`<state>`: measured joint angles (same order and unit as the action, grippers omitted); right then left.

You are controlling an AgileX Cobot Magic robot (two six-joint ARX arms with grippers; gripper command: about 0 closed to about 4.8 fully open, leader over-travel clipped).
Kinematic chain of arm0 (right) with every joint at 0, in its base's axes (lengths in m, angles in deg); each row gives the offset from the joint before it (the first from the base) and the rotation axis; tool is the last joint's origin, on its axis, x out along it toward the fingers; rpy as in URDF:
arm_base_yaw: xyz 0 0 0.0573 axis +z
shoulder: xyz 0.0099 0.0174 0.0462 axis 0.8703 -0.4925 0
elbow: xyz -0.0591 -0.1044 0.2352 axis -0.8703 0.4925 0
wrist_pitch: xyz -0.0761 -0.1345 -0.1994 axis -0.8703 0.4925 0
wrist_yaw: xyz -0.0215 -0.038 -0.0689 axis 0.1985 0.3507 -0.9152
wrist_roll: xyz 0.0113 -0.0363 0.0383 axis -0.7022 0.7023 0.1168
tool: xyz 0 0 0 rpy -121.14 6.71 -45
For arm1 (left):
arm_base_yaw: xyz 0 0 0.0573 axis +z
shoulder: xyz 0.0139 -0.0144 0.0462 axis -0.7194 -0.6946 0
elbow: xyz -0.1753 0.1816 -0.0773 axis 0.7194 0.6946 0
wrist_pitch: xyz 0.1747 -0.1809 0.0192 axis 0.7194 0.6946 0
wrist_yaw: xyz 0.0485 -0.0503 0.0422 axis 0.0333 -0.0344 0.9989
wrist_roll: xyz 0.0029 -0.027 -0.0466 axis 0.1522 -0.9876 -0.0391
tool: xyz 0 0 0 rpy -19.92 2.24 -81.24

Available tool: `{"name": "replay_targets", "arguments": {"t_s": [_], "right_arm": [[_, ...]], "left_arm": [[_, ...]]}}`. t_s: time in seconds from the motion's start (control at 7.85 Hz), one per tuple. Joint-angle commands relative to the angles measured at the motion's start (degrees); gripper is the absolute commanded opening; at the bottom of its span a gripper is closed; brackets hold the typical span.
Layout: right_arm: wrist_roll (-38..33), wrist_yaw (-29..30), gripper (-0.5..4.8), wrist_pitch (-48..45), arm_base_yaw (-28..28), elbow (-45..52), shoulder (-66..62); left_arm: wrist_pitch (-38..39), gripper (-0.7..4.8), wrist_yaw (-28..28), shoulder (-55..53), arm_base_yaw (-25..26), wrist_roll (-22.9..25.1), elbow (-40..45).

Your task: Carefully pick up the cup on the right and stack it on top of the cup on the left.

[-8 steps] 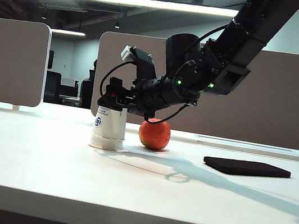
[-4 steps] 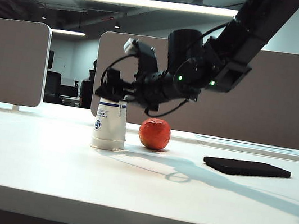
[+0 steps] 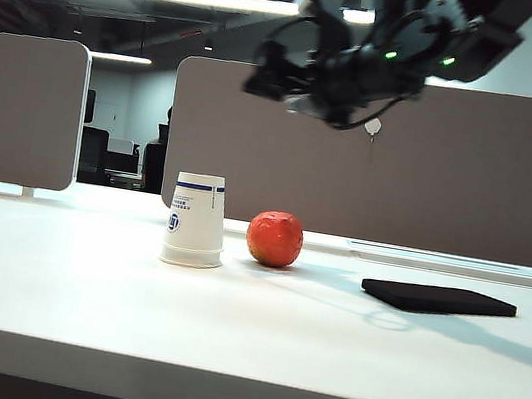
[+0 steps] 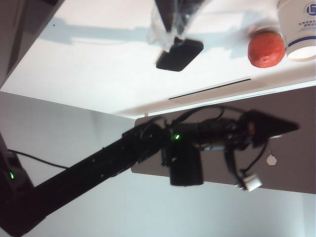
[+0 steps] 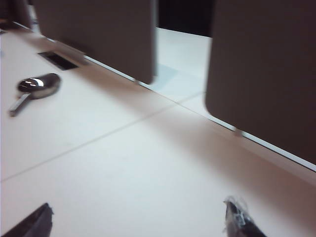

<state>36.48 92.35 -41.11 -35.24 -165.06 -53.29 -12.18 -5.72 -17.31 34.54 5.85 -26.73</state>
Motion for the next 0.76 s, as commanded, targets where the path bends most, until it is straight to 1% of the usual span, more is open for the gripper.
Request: {"name": "replay_targets", "arguments": {"t_s": [0.13,0.25,0.38,0.51,0.64,0.76], "right_arm": [[4.0,3.8,3.88,13.7,-7.5,-0.2,5.9],[4.6,4.1,3.09,17.2,-9.3,-0.1,6.9],[5.9,5.8,1.76,21.8,-12.6,0.9,8.7],[7.6,6.9,1.54,24.9,-13.7,1.0,9.3],[9.2,8.0,1.41,26.1,-14.8,2.4,10.4],[10.5,7.9,1.08,26.4,-15.9,4.8,12.8]], "left_arm": [[0.4,-0.05,1.3,0.0,0.0,0.0,-0.1],[0.4,-0.05,1.3,0.0,0.0,0.0,-0.1],[0.4,-0.05,1.3,0.0,0.0,0.0,-0.1],[0.4,-0.05,1.9,0.0,0.0,0.0,-0.2],[0.4,-0.05,2.3,0.0,0.0,0.0,-0.2],[0.4,-0.05,2.3,0.0,0.0,0.0,-0.2]]}}
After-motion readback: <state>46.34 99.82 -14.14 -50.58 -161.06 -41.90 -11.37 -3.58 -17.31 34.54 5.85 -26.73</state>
